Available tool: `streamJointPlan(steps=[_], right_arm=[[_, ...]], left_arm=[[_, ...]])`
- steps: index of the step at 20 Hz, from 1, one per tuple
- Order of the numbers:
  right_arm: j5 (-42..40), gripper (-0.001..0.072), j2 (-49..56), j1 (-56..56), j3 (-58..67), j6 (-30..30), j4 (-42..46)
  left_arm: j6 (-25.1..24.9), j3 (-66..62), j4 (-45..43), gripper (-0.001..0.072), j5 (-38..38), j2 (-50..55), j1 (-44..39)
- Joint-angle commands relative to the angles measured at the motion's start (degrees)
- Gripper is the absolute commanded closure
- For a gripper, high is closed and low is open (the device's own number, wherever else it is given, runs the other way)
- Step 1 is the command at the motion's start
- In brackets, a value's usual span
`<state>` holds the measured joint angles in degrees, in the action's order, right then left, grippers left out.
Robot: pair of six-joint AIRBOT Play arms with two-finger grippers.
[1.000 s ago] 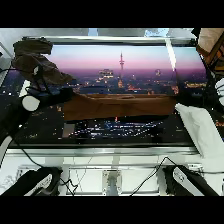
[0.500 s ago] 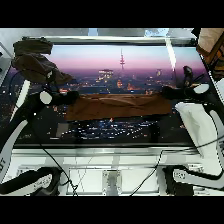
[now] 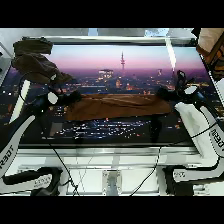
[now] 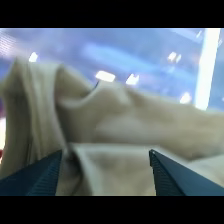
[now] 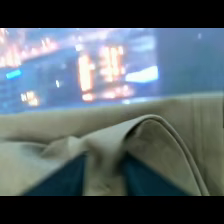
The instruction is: Fold the shirts.
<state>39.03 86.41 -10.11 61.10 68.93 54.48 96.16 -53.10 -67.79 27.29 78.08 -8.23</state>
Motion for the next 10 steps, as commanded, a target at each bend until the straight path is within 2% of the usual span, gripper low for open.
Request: streamJointPlan(steps=[1, 5, 7, 9, 10], right_arm=[[5.73, 0.0324, -0.46, -0.09, 4.76, 0.07, 6.62], [15.3, 0.0313, -3.17, -2.71, 9.44, 3.43, 19.23], [18.27, 0.0242, -3.13, -5.66, 9.38, 5.31, 20.72], [18.69, 0.0241, -2.97, -8.26, 8.24, 5.25, 20.31], [18.47, 0.0239, -2.82, -9.29, 7.34, 5.22, 19.71]], left_arm=[[0.02, -3.43, 1.7, 0.0072, -1.64, 0.35, 0.02], [-1.2, -9.66, 8.02, 0.0072, -1.16, 0.22, -0.24], [-6.01, -11.45, 13.44, 0.0072, -0.72, 0.22, -1.11], [-10.75, -12.0, 18.43, 0.0074, -1.14, 0.24, -3.37], [-11.61, -12.0, 19.02, 0.0079, -1.92, 0.24, -5.01]])
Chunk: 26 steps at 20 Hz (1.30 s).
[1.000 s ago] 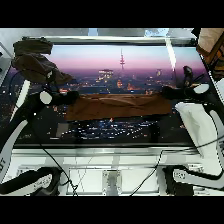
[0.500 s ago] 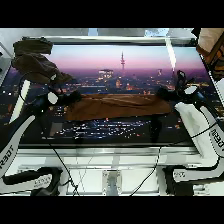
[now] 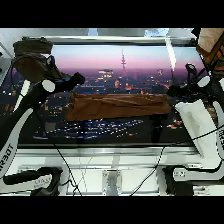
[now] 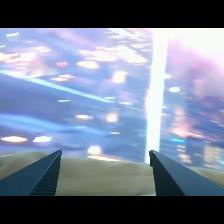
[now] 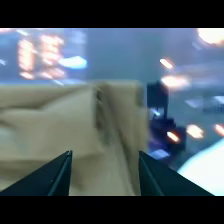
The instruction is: Fold the shirts.
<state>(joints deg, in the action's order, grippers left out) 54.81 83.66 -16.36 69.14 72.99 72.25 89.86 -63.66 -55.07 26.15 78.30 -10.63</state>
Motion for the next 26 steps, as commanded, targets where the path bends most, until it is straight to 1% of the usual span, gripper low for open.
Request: streamJointPlan(steps=[1, 2, 4, 5, 8, 9, 10, 11, 14, 16, 18, 19, 20, 22, 24, 26], right_arm=[[2.45, 0.0189, 0.22, -3.93, -1.7, 1.16, 0.79], [2.43, 0.0174, 0.72, -4.59, -2.51, 1.05, -1.07], [2.64, 0.0172, 2.69, -5.35, -3.54, -0.04, -6.43], [2.75, 0.0169, 3.87, -5.38, -3.65, -1.4, -8.55], [2.71, 0.0168, 7.1, -5.33, -3.65, -4.02, -14.78], [2.73, 0.0167, 7.89, -5.33, -3.65, -4.02, -15.32], [2.69, 0.0167, 8.55, -5.35, -3.65, -3.98, -15.23], [2.71, 0.0164, 9.29, -5.4, -3.65, -4.02, -15.04], [1.84, 0.0148, 10.32, -5.44, -3.63, -4.02, -11.93], [0.87, 0.0142, 10.32, -6.05, -3.63, -3.87, -11.17], [0.79, 0.0142, 10.75, -6.69, -3.63, -3.8, -12.0], [0.85, 0.0142, 11.21, -6.95, -3.65, -3.82, -12.94], [1.4, 0.0143, 11.85, -6.99, -3.65, -3.87, -14.69], [2.1, 0.0144, 13.62, -6.88, -3.65, -4.31, -19.3], [4.07, 0.0144, 15.98, -6.88, -3.65, -7.43, -26.29], [4.83, 0.0144, 17.09, -6.56, -3.65, -8.94, -29.09]], left_arm=[[-5.62, -1.44, 6.23, 0.0079, -2.1, 0.09, -4.57], [-5.66, -1.44, 6.25, 0.0082, -4.22, 0.31, -6.6], [-5.66, -1.64, 6.23, 0.0167, -8.39, 1.36, -10.14], [-5.66, -2.34, 6.21, 0.0167, -8.11, 2.25, -11.21], [-5.97, -7.1, 4.98, 0.0168, -3.02, 6.25, -13.66], [-5.95, -9.22, 4.31, 0.017, -1.4, 7.93, -14.23], [-6.05, -11.54, 3.45, 0.0212, 0.35, 9.73, -14.82], [-6.36, -13.51, 2.36, 0.022, 1.88, 11.17, -15.23], [-6.34, -17.79, -0.83, 0.022, 6.69, 14.32, -15.8], [-6.32, -18.75, -2.69, 0.022, 8.33, 15.08, -15.89], [-6.32, -18.86, -2.86, 0.0221, 8.44, 15.34, -15.91], [-6.32, -18.86, -2.91, 0.0223, 8.44, 15.39, -15.89], [-6.32, -18.86, -3.04, 0.0241, 8.46, 15.39, -15.89], [-6.32, -18.86, -3.3, 0.0241, 8.5, 15.43, -15.89], [-6.32, -18.86, -3.32, 0.0241, 8.7, 15.45, -15.89], [-6.32, -18.86, -3.96, 0.0241, 9.09, 15.47, -15.89]])
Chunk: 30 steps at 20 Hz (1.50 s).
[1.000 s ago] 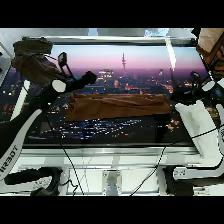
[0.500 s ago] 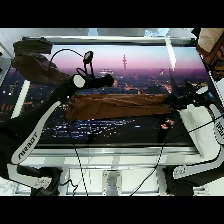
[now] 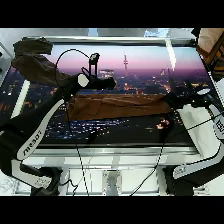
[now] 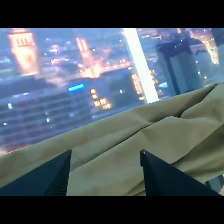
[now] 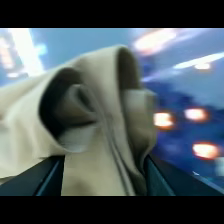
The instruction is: Fold the shirts.
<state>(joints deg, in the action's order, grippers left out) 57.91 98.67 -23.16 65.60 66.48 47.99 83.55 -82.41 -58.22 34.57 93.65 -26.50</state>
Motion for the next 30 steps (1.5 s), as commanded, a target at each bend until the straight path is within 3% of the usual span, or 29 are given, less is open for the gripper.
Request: streamJointPlan(steps=[1, 3, 5, 6, 7, 10, 11, 12, 13, 14, 20, 23, 30], right_arm=[[1.57, 0.015, 2.08, 0.68, -0.07, -2.47, -4.44], [1.6, 0.0157, 2.08, 1.33, -0.07, -2.47, -4.26], [1.81, 0.0292, 2.08, 1.6, -0.04, -2.47, -4.52], [2.08, 0.0458, 2.05, 1.53, -0.04, -2.49, -4.98], [2.45, 0.069, 2.01, 1.44, 0.04, -2.95, -5.18], [3.32, 0.0684, 0.5, 1.42, 0.07, -3.65, -5.07], [3.87, 0.0684, -0.59, 1.42, 0.07, -4.35, -4.9], [4.61, 0.0684, -1.99, 1.4, 0.07, -5.05, -4.66], [5.18, 0.0684, -3.48, 1.4, 0.04, -5.05, -4.2], [5.9, 0.0684, -5.22, 1.38, 0.04, -5.05, -3.5], [12.28, 0.0686, -14.6, -2.16, 0.04, -4.98, -1.62], [14.56, 0.0687, -18.78, -7.17, 0.04, -4.83, -1.68], [20.26, 0.0687, -26.62, -17.62, 0.04, -7.02, -1.27]], left_arm=[[0.02, -0.11, -0.94, 0.0241, 0.9, 0.13, -0.02], [0.04, -0.11, -0.94, 0.0241, 0.9, 0.17, -0.02], [0.22, -0.11, -0.94, 0.0242, 0.92, 0.17, -0.02], [0.26, -0.11, -0.94, 0.0242, 0.94, 0.28, -0.02], [0.57, -0.11, -0.94, 0.0267, 1.14, 0.59, -0.02], [0.7, -0.11, -0.48, 0.0318, 1.97, 2.97, -0.04], [0.7, -0.11, -0.09, 0.0371, 2.16, 4.15, -0.04], [0.7, -0.13, 0.55, 0.0454, 2.32, 5.18, -0.04], [0.68, -0.13, 1.29, 0.0607, 2.43, 6.16, -0.07], [0.66, -0.15, 1.68, 0.0687, 2.4, 6.86, -0.31], [-1.2, -0.26, 4.57, 0.0689, 3.21, 8.76, -7.87], [-1.46, -0.26, 4.07, 0.0689, -0.72, 9.86, -12.96], [-0.11, -8.13, 4.26, 0.069, -0.66, 15.1, -14.34]])
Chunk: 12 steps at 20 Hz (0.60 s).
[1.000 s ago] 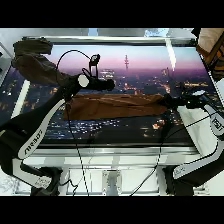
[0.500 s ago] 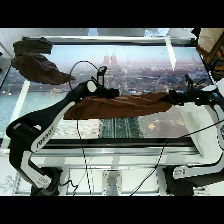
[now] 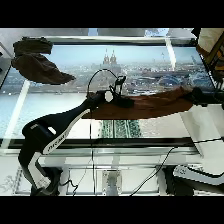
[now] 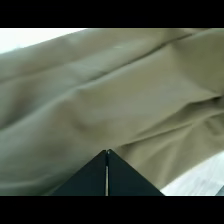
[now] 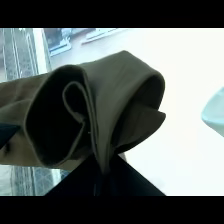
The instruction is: Fold the shirts.
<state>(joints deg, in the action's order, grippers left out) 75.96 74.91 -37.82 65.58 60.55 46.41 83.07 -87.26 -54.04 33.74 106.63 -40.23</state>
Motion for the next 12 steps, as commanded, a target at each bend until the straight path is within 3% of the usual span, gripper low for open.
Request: streamJointPlan(steps=[1, 6, 12], right_arm=[[2.82, 0.0687, -3.61, -2.91, 0.07, -1.86, 0.15], [5.51, 0.0687, -4.63, -1.73, 0.07, -3.61, -5.99], [-0.39, 0.0687, -8.59, 9.22, 0.09, -5.14, -12.37]], left_arm=[[0.74, -4.94, 0.04, 0.0689, 0.63, 3.06, -0.61], [1.16, -11.91, 0.33, 0.069, 7.61, 8.09, -1.68], [1.16, -12.55, 0.04, 0.0689, 15.72, 11.89, -5.81]])
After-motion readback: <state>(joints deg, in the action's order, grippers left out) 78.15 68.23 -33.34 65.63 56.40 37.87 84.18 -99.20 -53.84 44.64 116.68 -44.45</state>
